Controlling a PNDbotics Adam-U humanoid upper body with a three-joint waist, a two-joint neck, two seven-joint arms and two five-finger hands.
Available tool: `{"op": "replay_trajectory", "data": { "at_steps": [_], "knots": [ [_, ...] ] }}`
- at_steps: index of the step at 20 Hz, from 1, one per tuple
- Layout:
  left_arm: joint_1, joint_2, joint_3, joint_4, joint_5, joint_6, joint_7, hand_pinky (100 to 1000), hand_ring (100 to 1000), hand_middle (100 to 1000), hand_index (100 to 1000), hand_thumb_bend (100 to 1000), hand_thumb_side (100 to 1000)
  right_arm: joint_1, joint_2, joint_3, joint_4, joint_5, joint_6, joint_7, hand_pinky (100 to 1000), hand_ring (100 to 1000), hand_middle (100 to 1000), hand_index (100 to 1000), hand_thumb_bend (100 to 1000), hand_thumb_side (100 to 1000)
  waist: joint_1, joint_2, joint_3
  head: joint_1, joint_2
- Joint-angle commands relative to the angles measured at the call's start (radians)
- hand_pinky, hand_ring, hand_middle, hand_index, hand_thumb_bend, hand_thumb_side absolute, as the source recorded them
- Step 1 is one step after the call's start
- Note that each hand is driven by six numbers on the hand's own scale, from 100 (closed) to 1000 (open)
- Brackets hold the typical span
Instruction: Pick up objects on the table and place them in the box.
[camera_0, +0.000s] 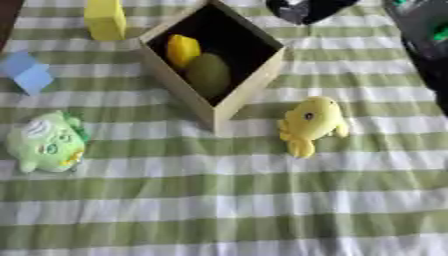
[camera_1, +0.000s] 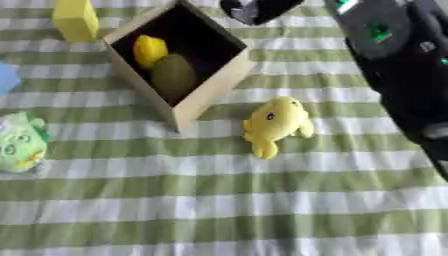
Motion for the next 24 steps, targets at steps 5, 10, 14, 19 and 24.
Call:
{"op": "replay_trajectory", "data": {
  "at_steps": [5,10,14,19,24],
  "knots": [
    [-0.003,0.034,0.009,-0.015,-0.008,-0.001,0.004,787,797,710,874,100,754,0.214,-0.246,-0.049,-0.205,-0.111,-0.018,-0.015,910,962,866,923,220,100,-0.017,-0.194,-0.009,0.026,0.004],
    [0.001,0.034,0.009,-0.015,-0.008,0.0,0.004,787,798,710,874,100,754,0.348,-0.28,-0.065,-0.243,-0.136,-0.024,-0.008,916,962,860,920,173,122,-0.017,-0.202,-0.01,0.028,0.003],
    [0.002,0.034,0.008,-0.015,-0.006,0.001,0.004,787,798,711,874,100,753,0.407,-0.272,-0.064,-0.239,-0.136,-0.026,0.002,922,965,865,924,145,161,-0.015,-0.206,-0.01,0.022,0.003],
    [0.002,0.029,0.003,-0.015,-0.003,0.004,-0.001,787,799,711,874,100,755,0.413,-0.238,-0.038,-0.198,-0.104,-0.018,0.009,925,969,872,928,135,183,-0.012,-0.206,-0.005,0.009,0.0],
    [0.005,0.026,0.002,-0.015,0.0,0.007,-0.002,787,800,711,874,100,757,0.408,-0.197,-0.007,-0.156,-0.105,-0.017,0.021,932,974,877,933,100,228,-0.008,-0.205,-0.002,0.002,0.002]
  ]
}}
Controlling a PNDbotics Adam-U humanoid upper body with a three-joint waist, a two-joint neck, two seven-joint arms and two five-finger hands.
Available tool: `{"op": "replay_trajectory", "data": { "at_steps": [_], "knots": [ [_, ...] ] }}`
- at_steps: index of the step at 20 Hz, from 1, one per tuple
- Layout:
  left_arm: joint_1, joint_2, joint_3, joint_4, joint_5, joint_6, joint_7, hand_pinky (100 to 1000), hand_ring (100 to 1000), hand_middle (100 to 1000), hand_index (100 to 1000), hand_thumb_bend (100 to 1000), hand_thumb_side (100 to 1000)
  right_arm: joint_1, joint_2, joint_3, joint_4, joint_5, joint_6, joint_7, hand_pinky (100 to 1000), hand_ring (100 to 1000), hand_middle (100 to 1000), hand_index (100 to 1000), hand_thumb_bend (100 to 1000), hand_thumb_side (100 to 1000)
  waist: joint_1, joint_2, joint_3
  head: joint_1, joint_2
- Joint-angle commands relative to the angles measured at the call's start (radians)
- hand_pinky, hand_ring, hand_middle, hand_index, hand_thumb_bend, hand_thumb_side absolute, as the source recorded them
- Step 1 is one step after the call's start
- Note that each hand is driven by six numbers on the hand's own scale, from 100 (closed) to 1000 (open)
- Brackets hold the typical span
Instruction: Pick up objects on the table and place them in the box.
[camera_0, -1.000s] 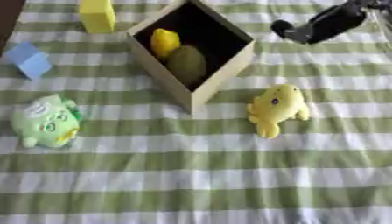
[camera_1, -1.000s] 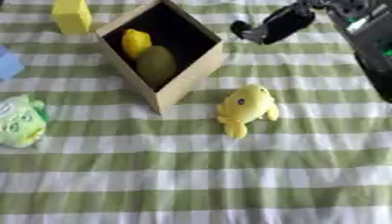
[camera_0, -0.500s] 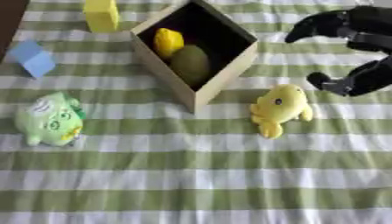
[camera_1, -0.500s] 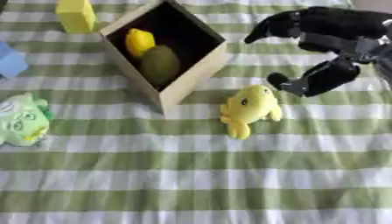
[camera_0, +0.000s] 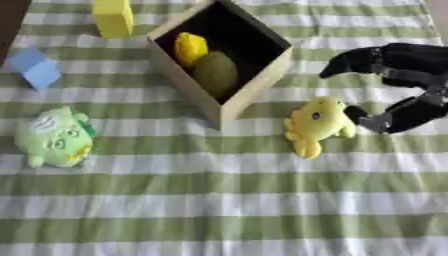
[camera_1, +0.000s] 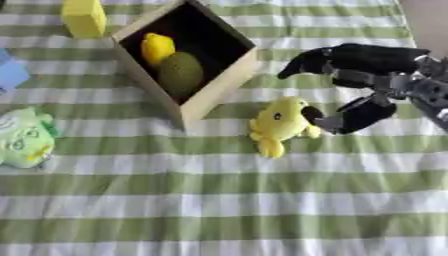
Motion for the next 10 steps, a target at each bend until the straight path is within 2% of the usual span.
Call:
{"op": "replay_trajectory", "data": {
  "at_steps": [1,10],
  "knots": [
    [-0.004,0.016,0.002,-0.015,0.001,0.003,-0.002,787,800,711,874,100,757,-0.013,0.005,0.005,0.023,0.01,0.0,0.007,933,974,878,934,100,228,-0.004,-0.205,0.002,-0.005,0.001],
    [-0.003,0.011,0.0,-0.015,0.004,0.005,-0.007,787,801,711,873,100,759,-0.02,0.052,0.05,0.101,0.093,-0.025,0.032,937,984,892,942,184,227,-0.002,-0.201,0.008,-0.006,0.003]
  ]
}}
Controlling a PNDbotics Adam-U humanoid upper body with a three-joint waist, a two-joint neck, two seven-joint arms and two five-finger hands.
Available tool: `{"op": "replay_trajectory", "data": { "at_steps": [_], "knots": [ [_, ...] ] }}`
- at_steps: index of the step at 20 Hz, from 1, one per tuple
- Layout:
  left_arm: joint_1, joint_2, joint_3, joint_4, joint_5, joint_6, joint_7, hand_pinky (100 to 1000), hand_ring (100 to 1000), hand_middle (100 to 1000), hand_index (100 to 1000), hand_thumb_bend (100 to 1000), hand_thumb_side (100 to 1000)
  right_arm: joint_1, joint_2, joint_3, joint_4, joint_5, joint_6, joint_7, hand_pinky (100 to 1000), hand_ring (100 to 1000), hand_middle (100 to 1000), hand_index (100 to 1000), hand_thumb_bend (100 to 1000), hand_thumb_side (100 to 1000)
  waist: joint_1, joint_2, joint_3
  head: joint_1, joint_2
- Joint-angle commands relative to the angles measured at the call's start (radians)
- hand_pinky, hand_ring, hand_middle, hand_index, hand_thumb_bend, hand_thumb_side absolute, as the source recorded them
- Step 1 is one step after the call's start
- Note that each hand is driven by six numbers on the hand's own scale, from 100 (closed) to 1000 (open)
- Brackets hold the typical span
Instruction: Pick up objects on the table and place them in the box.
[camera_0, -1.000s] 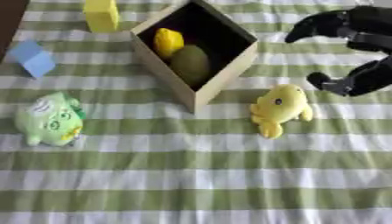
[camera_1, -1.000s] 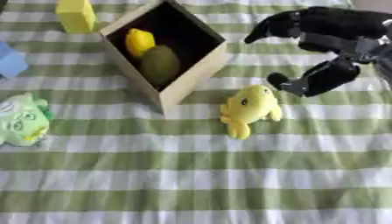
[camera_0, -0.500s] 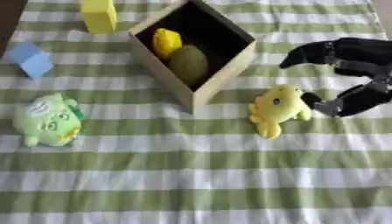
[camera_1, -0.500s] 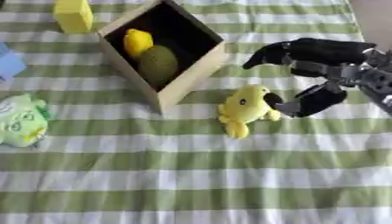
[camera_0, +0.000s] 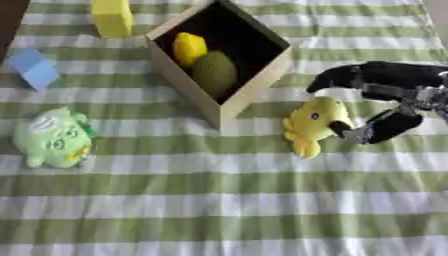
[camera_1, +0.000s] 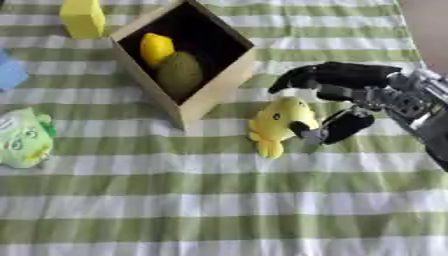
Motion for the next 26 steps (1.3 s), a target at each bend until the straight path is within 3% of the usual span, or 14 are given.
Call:
{"op": "replay_trajectory", "data": {
  "at_steps": [1,7,10,13,16,21,26],
  "knots": [
    [-0.004,0.012,0.0,-0.015,0.001,0.0,-0.002,787,801,711,871,100,758,-0.006,-0.015,0.0,0.022,0.027,-0.016,0.018,937,985,892,941,199,219,-0.002,-0.201,0.001,-0.001,0.004],
    [-0.006,0.009,-0.001,-0.015,0.003,0.0,-0.005,787,802,711,869,100,758,-0.008,-0.005,0.008,0.042,0.045,-0.042,0.049,932,976,835,895,235,186,-0.002,-0.201,0.001,-0.001,0.004],
    [-0.006,0.008,-0.001,-0.015,0.003,0.0,-0.005,787,802,712,868,100,757,-0.018,0.006,0.011,0.045,0.05,-0.044,0.042,915,935,726,806,229,112,-0.002,-0.201,0.002,-0.001,0.003],
    [-0.007,0.009,0.0,-0.015,0.003,-0.001,-0.004,787,802,712,866,100,755,-0.025,0.015,0.011,0.04,0.038,-0.04,0.002,900,865,624,721,149,100,-0.001,-0.201,0.002,0.001,0.004],
    [-0.004,0.009,0.002,-0.015,0.002,-0.001,-0.003,787,803,712,865,100,756,-0.024,0.016,-0.003,0.025,0.007,-0.021,-0.058,887,807,552,646,100,100,-0.001,-0.202,0.0,0.002,0.005],
    [-0.003,0.008,0.003,-0.015,0.001,-0.002,-0.001,787,804,713,864,100,753,-0.04,0.018,-0.053,-0.028,-0.062,0.027,-0.145,885,787,533,628,100,100,-0.001,-0.205,-0.003,0.007,0.001],
    [-0.003,0.008,0.004,-0.015,0.001,-0.002,0.0,787,804,713,863,100,752,-0.176,0.053,-0.11,-0.074,-0.056,0.101,-0.181,880,780,534,630,100,100,-0.003,-0.21,-0.002,0.004,0.0]
  ]
}}
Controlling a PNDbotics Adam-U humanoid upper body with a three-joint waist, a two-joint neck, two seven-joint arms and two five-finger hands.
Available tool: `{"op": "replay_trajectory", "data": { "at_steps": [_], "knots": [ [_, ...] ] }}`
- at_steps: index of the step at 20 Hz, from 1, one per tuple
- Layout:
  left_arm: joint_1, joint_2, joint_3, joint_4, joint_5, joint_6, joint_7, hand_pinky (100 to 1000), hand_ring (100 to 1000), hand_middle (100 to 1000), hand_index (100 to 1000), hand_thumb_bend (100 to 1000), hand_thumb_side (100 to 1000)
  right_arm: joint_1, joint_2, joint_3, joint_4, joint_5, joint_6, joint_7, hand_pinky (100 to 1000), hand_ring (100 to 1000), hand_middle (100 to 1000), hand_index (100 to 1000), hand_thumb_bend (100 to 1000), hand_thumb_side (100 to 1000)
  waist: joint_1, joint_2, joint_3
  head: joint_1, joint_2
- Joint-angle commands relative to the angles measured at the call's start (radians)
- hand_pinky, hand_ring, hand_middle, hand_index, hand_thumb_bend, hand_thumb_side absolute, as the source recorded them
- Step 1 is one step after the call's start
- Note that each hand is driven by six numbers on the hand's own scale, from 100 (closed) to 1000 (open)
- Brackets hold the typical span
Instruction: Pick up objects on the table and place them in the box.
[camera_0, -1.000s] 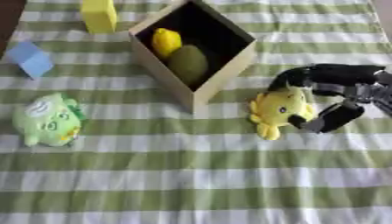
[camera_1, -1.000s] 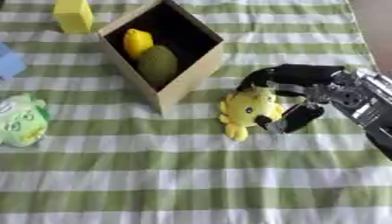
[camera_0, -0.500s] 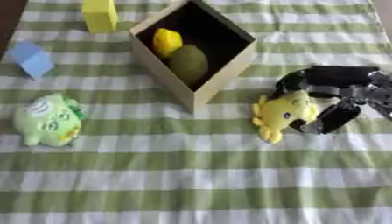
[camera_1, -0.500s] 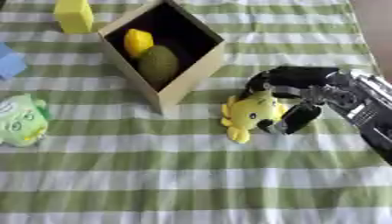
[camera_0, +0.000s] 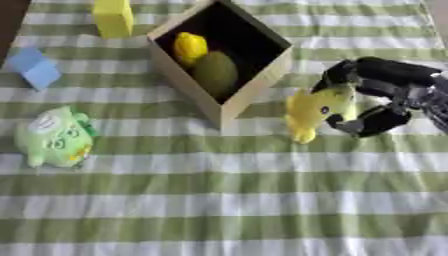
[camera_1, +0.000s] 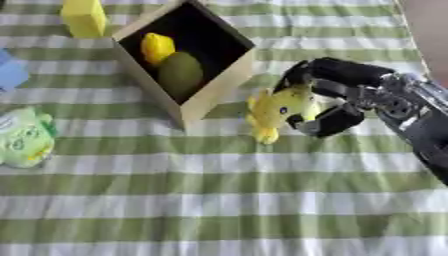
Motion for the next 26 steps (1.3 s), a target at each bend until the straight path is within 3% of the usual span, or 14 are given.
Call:
{"op": "replay_trajectory", "data": {
  "at_steps": [1,6,14,20,26],
  "knots": [
    [-0.004,0.009,0.008,-0.015,-0.003,-0.003,0.001,787,804,713,863,100,751,-0.097,0.018,-0.032,-0.026,0.006,0.047,-0.01,879,778,534,629,100,100,-0.003,-0.211,0.001,-0.002,-0.001],
    [-0.009,0.007,0.005,-0.015,-0.001,-0.003,-0.003,787,805,713,863,100,749,-0.307,0.134,0.008,0.08,0.064,0.096,0.038,878,775,535,630,100,100,-0.003,-0.215,0.009,-0.005,0.002],
    [-0.017,0.009,-0.002,-0.015,0.003,-0.004,-0.009,786,804,714,862,100,747,-0.5,0.31,0.048,0.378,0.184,0.086,0.057,883,778,541,638,100,100,-0.002,-0.217,0.022,-0.016,0.007],
    [-0.026,0.003,-0.008,-0.015,0.008,-0.003,-0.017,786,805,714,862,100,747,-0.552,0.437,0.05,0.615,0.287,0.035,0.039,884,784,552,649,100,100,0.004,-0.217,0.031,-0.03,0.003],
    [-0.028,0.001,-0.009,-0.015,0.011,-0.002,-0.018,786,805,714,863,100,748,-0.539,0.48,0.055,0.725,0.345,-0.01,0.025,884,804,588,684,100,100,0.005,-0.215,0.035,-0.033,0.001]
  ]
}}
